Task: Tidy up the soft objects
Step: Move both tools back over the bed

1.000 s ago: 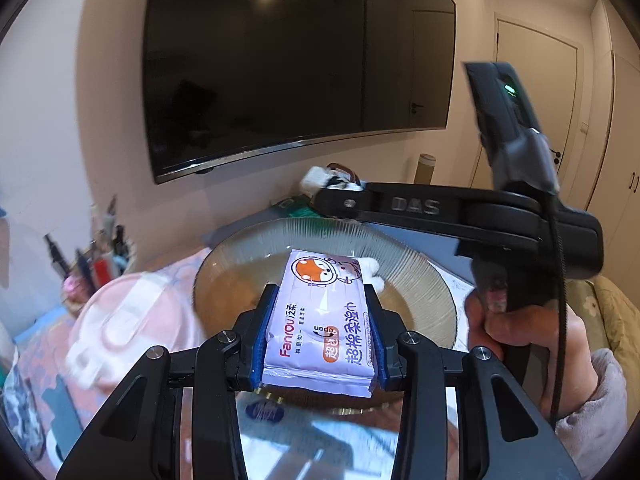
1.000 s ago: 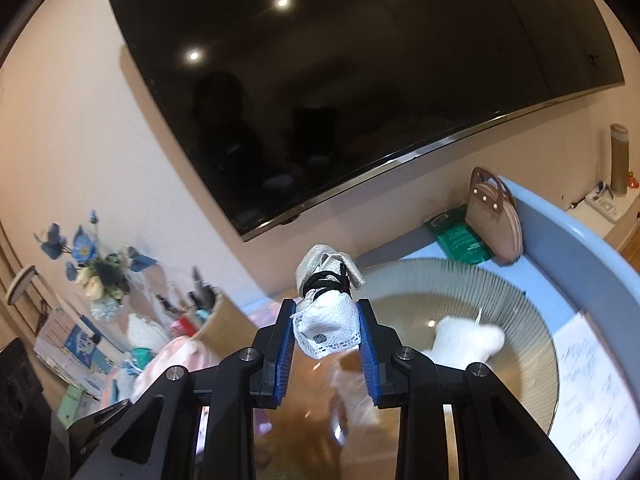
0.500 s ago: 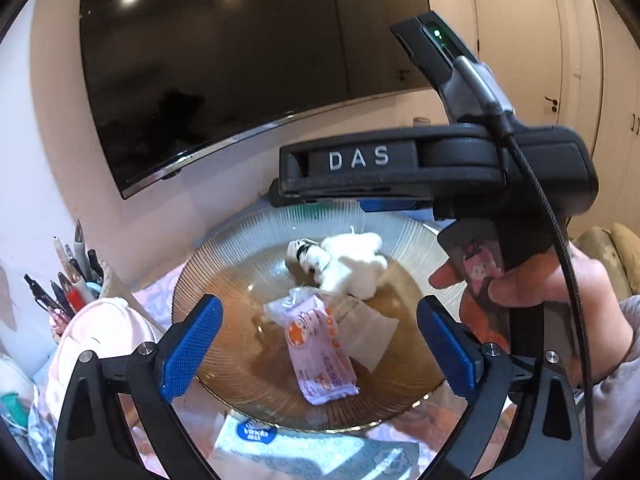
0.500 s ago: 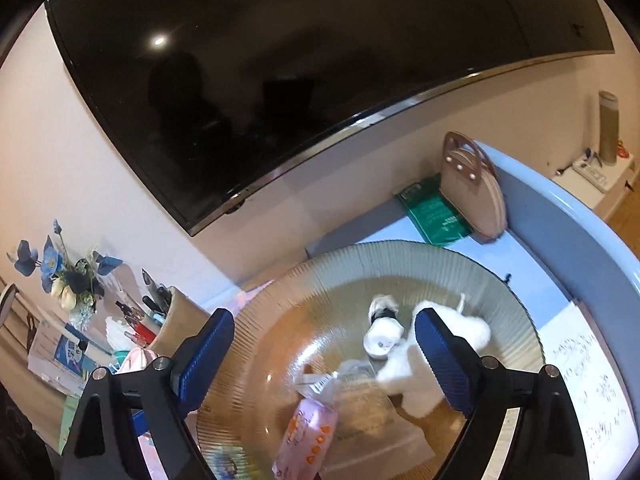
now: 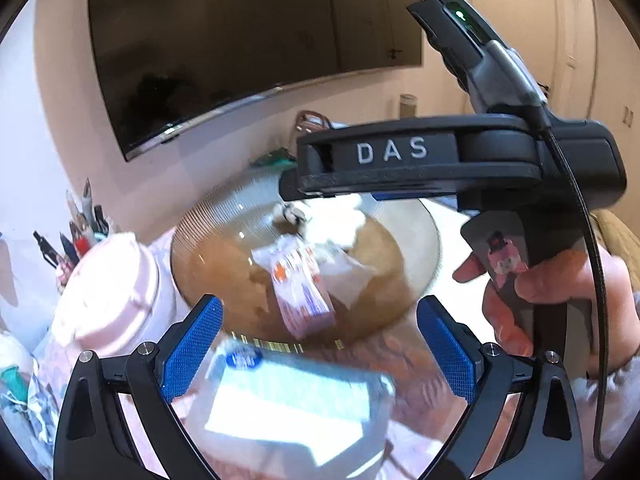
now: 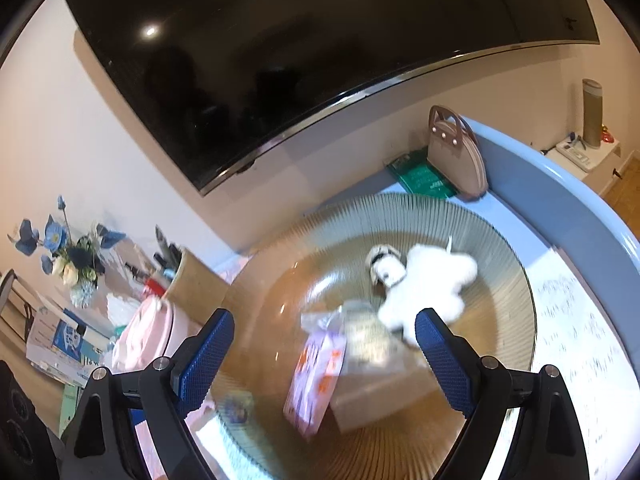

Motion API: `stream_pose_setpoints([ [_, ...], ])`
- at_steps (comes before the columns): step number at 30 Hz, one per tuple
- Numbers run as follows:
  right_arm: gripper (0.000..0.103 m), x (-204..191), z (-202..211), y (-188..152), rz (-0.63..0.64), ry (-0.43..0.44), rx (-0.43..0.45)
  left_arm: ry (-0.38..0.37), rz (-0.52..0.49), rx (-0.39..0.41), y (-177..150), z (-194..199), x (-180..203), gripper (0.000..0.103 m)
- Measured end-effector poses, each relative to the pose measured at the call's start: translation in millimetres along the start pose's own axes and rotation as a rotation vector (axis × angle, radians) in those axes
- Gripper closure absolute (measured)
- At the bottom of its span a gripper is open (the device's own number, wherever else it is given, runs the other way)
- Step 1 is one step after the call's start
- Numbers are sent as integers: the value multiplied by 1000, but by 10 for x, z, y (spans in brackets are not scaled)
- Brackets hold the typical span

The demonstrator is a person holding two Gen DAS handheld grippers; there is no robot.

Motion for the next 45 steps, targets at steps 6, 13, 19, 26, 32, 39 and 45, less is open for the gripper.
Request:
stream_pose_setpoints([
  [6, 12, -164, 173, -245, -3, -9, -29, 1, -55, -20, -210, 298, 44, 5],
  [13, 12, -454, 347, -560, 57, -31, -36, 40, -61, -67, -503, 576, -134, 5],
  [19, 12, -801, 442, -782, 107, -12, -39, 88, -22, -92, -774, 823, -453, 5],
  [26, 12, -1235, 399, -1035, 172, 26, -64, 151, 75, -117, -1092, 1048, -926, 5],
  [32, 12, -1627, 255, -1231, 207, 71, -101, 238, 180, -128, -1400, 1272, -1471, 5],
  [39, 12, -2145, -58, -1518, 271, 135, -163, 386, 305, -173, -1925, 1510, -2234, 5],
  [45, 12, -2489, -440, -1737, 295, 178, -222, 509, 363, -191, -2281, 1759, -2775, 5],
])
Point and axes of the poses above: each gripper's, at about its wrist camera, not at the fingertips, and z roughly against the way its jaws point, x to its right, y to its top, the point moved 9 cm from there along -z, roughly the way its jaws point, and after that the axes turned 9 degrees about x, right-handed, at the moved point
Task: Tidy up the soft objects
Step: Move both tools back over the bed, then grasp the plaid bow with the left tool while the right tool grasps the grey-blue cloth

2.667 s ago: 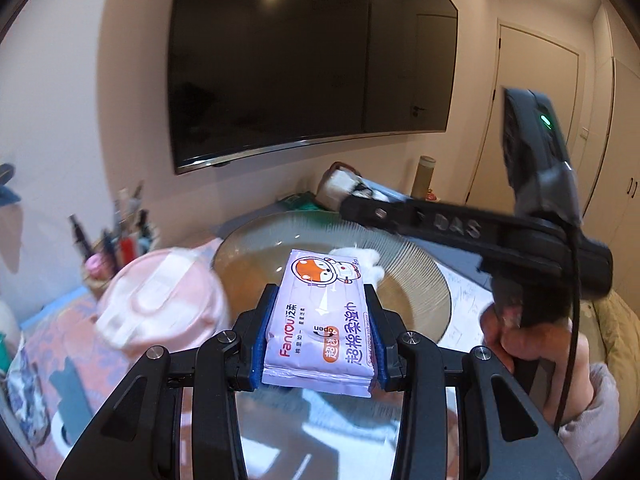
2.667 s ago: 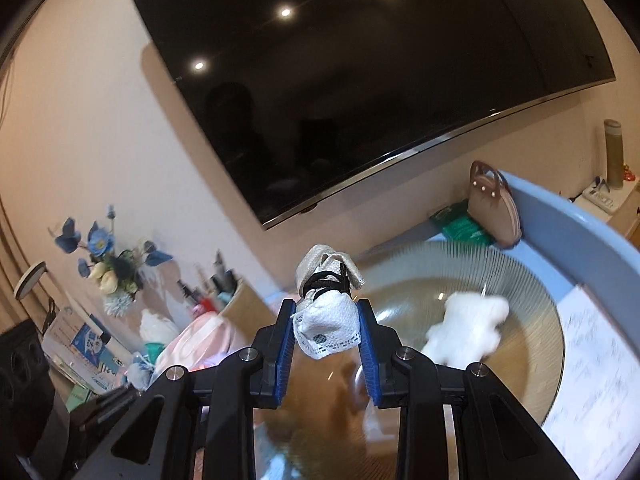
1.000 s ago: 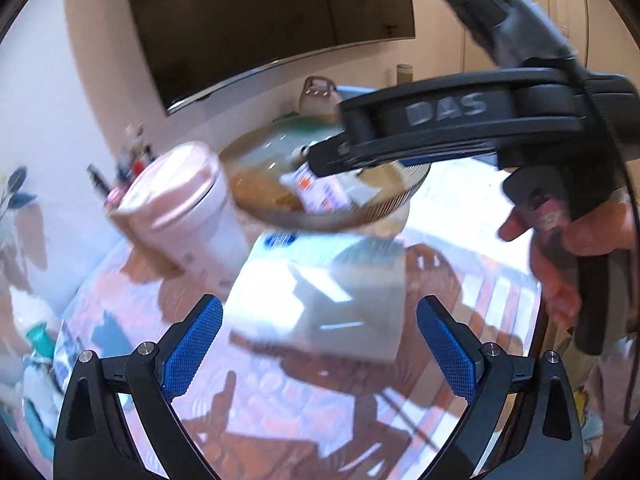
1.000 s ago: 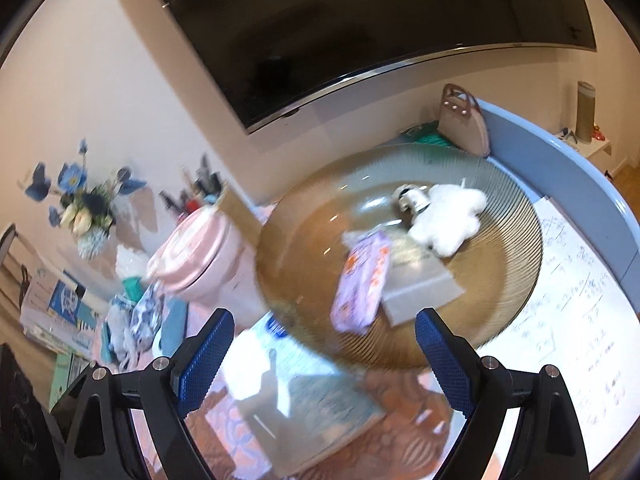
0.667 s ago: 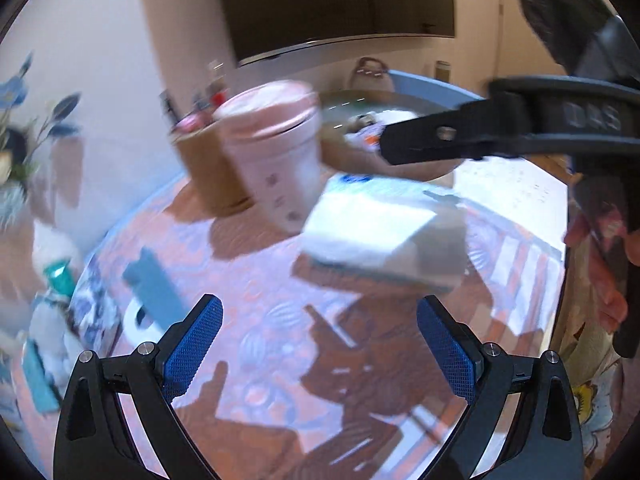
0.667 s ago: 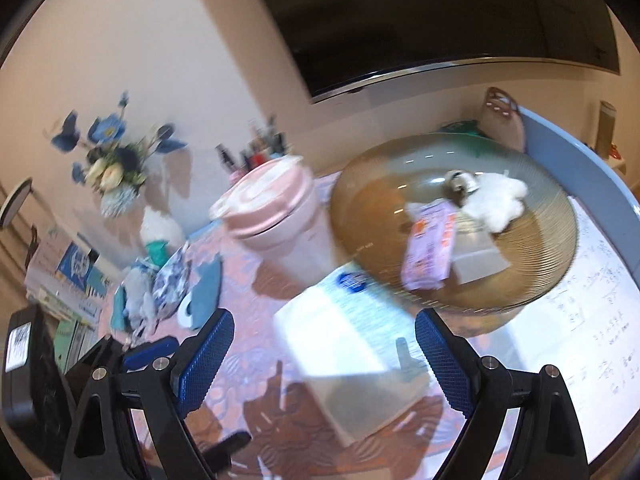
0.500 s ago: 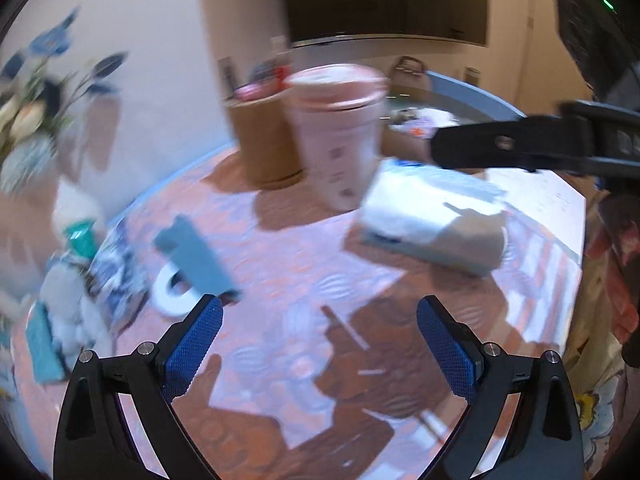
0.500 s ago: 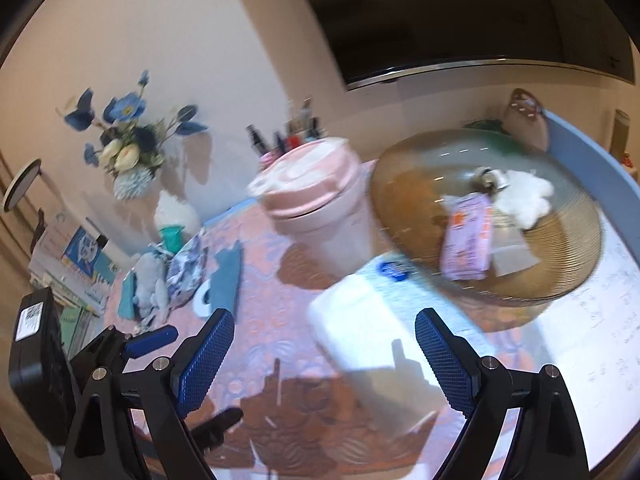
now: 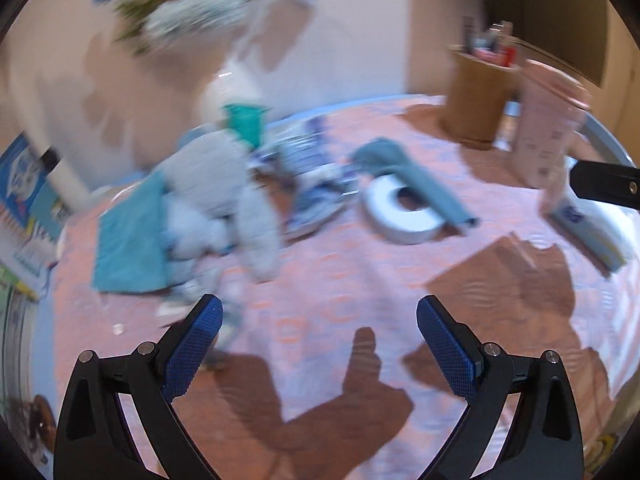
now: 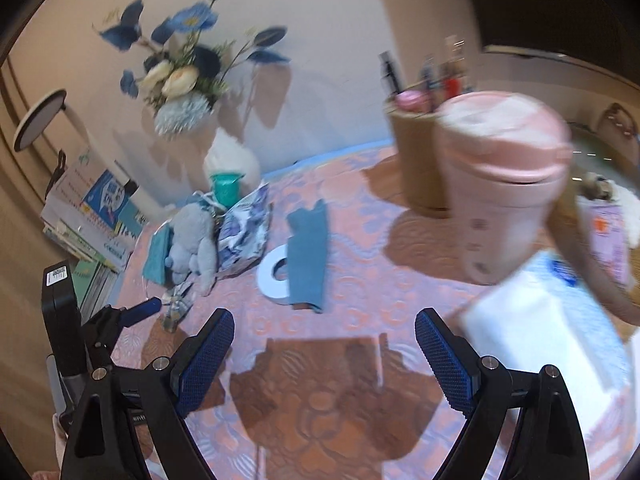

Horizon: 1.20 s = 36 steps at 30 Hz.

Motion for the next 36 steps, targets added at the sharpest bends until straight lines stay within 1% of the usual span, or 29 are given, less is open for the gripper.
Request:
stream_pose_setpoints([
  [4, 12, -98, -322, 5, 3, 24, -24, 31, 86, -27, -115, -103, -389, 5],
  [6, 12, -117, -497, 14, -9, 41, -26, 36, 121, -43, -170, -157, -524, 5],
  [9, 12, -90, -765, 60, -7, 56, -12, 45, 157, -58, -275, -221, -662, 5],
  [11, 12, -18, -922, 97, -30, 46, 1, 57, 166, -63, -316, -260, -710, 5],
  [14, 12, 9, -1086, 164, -81, 83, 9, 70, 185, -82, -387, -363, -780, 5],
  [16, 12, 7, -1177, 210, -103, 98, 10, 59, 211, -95, -421, -436, -816, 5],
  [17, 12, 6, -1217, 228, -107, 101, 6, 59, 221, -83, -410, -441, -835, 2],
  [19, 12, -1, -1339, 270, -115, 105, -5, 65, 232, -74, -396, -479, -863, 1],
  [22, 10, 15, -1525, 289, -124, 109, -18, 99, 231, -41, -372, -526, -885, 0],
  [23, 4, 7, -1540, 315, -110, 133, 14, 107, 236, -40, -363, -533, -888, 0],
  [24, 0, -14, -1560, 330, -85, 167, 52, 111, 243, -39, -360, -537, -894, 0],
  [27, 0, 0, -1556, 333, -83, 182, 66, 132, 258, -38, -338, -571, -922, 0],
  [31, 0, -7, -1550, 326, -72, 176, 61, 142, 264, -36, -320, -588, -943, 0],
  [35, 1, -44, -1579, 293, -28, 141, 46, 143, 264, -35, -321, -584, -943, 0],
  [36, 5, -50, -1582, 280, -10, 117, 44, 143, 265, -35, -321, -584, -944, 0],
])
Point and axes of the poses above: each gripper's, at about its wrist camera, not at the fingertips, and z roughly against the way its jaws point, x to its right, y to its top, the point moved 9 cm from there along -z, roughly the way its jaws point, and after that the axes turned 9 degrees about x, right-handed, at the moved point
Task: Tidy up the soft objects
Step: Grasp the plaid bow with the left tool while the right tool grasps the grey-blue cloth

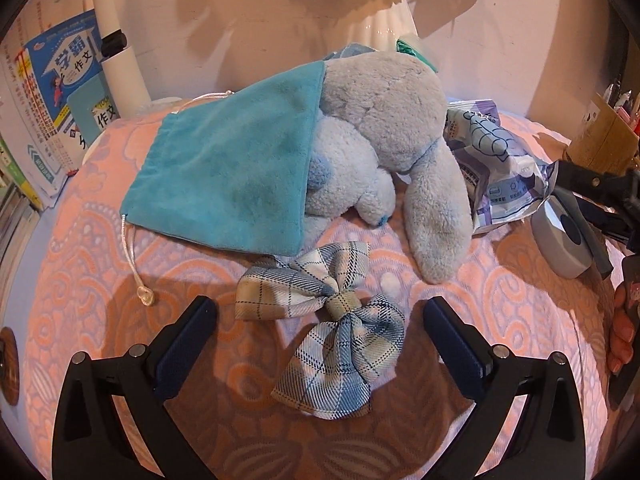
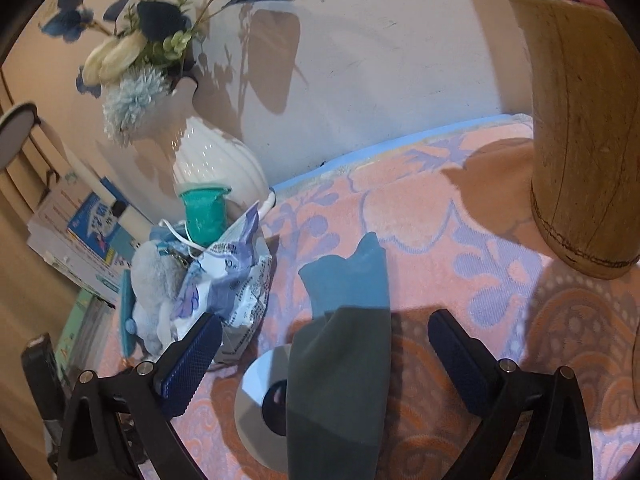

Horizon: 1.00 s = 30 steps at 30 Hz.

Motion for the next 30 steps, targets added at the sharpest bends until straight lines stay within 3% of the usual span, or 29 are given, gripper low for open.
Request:
stream_pose_setpoints([
  [4, 28, 70, 39, -23, 19, -82, 7, 0, 0, 0, 2, -3, -4, 0],
  [5, 41, 127, 71, -26, 8, -110, 13, 1, -1, 0, -1, -2, 1, 0],
  [7, 53, 185, 121, -33, -14, -116, 25, 0, -1, 0, 0, -3, 1, 0],
  [8, 68, 186, 138, -35, -20, -105, 31, 1, -2, 1, 1, -2, 1, 0],
  [9, 81, 155, 161, -34, -23, -73, 41, -7, -2, 7, 7, 6, 2, 11],
  [10, 85, 127, 178, -30, -13, -66, 50, -30, -10, 34, 34, 53, 33, 26],
  [11, 96, 103, 203, -27, 3, -74, 61, -34, -28, 63, 56, 109, 72, 58],
  [12, 96, 87, 232, -19, 14, -80, 76, -45, -50, 74, 57, 137, 124, 73],
  [13, 96, 62, 258, -11, 14, -64, 88, -63, -72, 78, 55, 147, 178, 77],
  [17, 97, 49, 449, 66, -25, 10, 181, -172, -46, 123, 103, 236, 212, 78],
  [20, 97, 42, 520, 92, -39, 37, 208, -200, -19, 156, 132, 300, 179, 78],
  [30, 97, 4, 589, 110, -32, 43, 237, -169, -33, 165, 129, 323, 235, 78],
])
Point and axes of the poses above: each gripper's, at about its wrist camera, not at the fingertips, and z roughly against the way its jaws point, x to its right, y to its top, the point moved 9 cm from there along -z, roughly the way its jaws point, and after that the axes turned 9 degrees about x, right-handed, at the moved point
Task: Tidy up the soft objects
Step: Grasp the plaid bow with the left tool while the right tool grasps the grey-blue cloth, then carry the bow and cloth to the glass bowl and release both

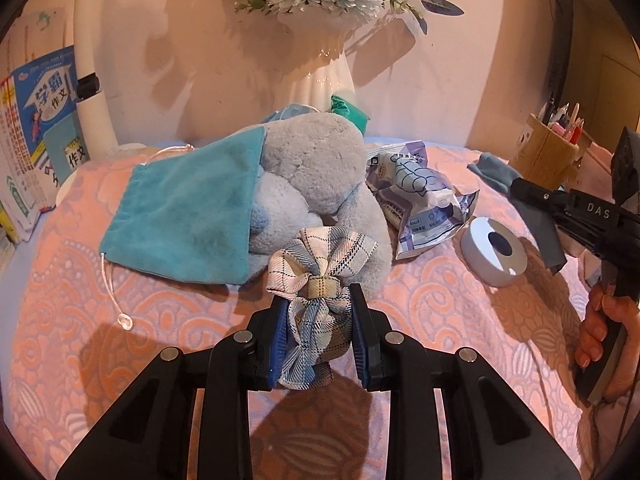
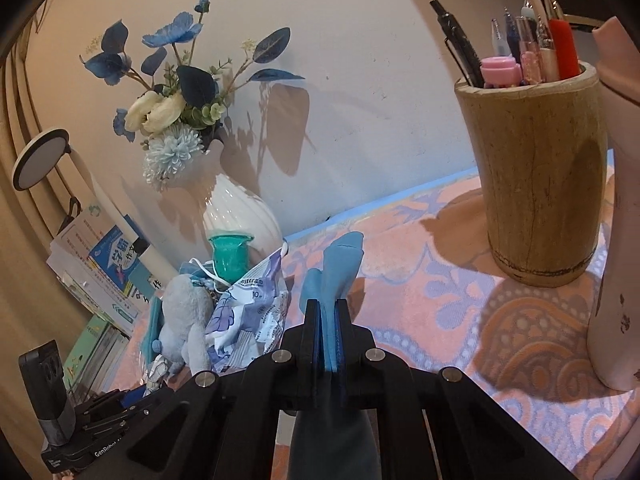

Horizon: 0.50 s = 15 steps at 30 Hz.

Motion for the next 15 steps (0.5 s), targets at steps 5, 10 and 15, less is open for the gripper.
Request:
stream_pose_setpoints([
  [5, 97, -54, 53, 16, 33, -6, 18, -1, -15, 19, 19, 25, 11, 78],
  [10, 97, -106, 130, -43, 49, -5, 10, 8, -19, 30, 27, 47, 8, 78],
  [15, 97, -144, 273, -132, 48, -2, 5, 20, -35, 42, 36, 68, 30, 78],
])
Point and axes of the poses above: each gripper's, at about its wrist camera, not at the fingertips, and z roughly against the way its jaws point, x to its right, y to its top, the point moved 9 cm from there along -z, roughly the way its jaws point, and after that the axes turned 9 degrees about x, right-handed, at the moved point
